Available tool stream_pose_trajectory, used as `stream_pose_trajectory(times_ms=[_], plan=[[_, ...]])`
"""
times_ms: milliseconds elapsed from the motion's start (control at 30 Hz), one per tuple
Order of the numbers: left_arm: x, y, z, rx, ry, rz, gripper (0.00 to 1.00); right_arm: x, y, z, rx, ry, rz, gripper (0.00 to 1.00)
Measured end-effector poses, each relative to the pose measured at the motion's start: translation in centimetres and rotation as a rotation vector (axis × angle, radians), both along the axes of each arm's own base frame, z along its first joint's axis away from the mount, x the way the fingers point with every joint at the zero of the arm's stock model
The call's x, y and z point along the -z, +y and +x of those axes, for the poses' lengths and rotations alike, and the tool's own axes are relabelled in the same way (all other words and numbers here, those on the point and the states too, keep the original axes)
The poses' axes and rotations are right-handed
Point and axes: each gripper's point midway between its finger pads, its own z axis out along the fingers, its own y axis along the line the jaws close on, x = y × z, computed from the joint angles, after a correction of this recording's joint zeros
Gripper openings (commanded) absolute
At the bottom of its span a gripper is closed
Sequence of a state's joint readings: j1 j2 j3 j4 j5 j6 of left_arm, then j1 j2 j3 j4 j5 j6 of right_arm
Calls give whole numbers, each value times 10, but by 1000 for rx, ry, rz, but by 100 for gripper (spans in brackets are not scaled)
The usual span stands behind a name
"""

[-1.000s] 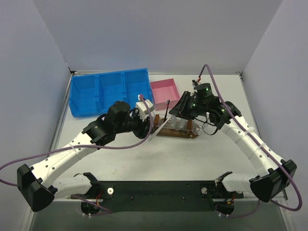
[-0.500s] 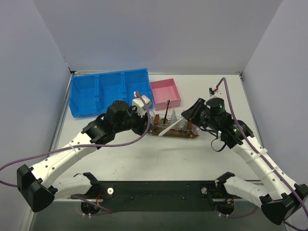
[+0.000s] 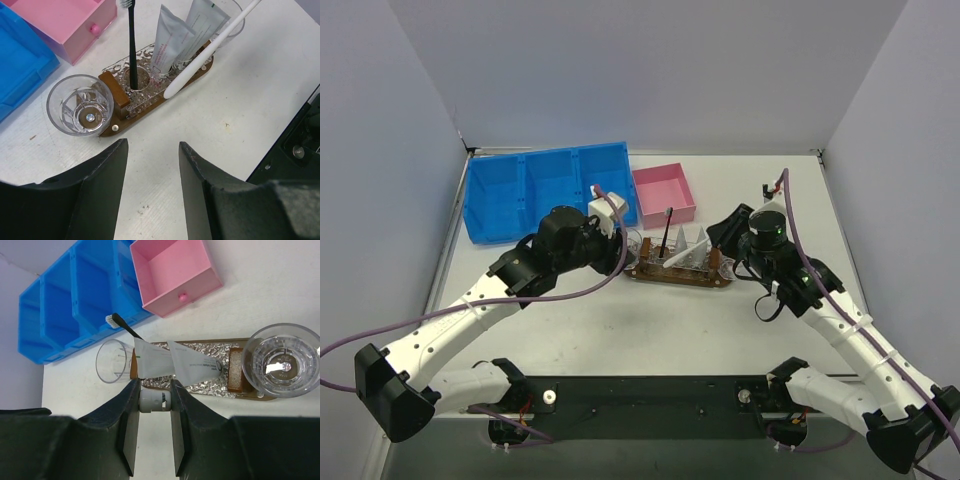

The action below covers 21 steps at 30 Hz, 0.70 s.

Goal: Prepare toiletry sets of a toothbrush and toothpaste on the tray

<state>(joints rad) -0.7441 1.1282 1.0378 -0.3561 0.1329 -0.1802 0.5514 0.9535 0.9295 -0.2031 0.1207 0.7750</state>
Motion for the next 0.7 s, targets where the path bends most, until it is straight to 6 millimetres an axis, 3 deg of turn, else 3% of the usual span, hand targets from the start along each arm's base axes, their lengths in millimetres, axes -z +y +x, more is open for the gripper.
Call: stream_pose_trajectory(times_ms=[433, 700], plan=[[-1, 4, 4, -16, -1, -1, 55, -8, 2, 11, 5, -63, -32, 0], [-1, 5, 6, -21, -1, -2, 55, -19, 19, 19, -48, -79, -99, 0]])
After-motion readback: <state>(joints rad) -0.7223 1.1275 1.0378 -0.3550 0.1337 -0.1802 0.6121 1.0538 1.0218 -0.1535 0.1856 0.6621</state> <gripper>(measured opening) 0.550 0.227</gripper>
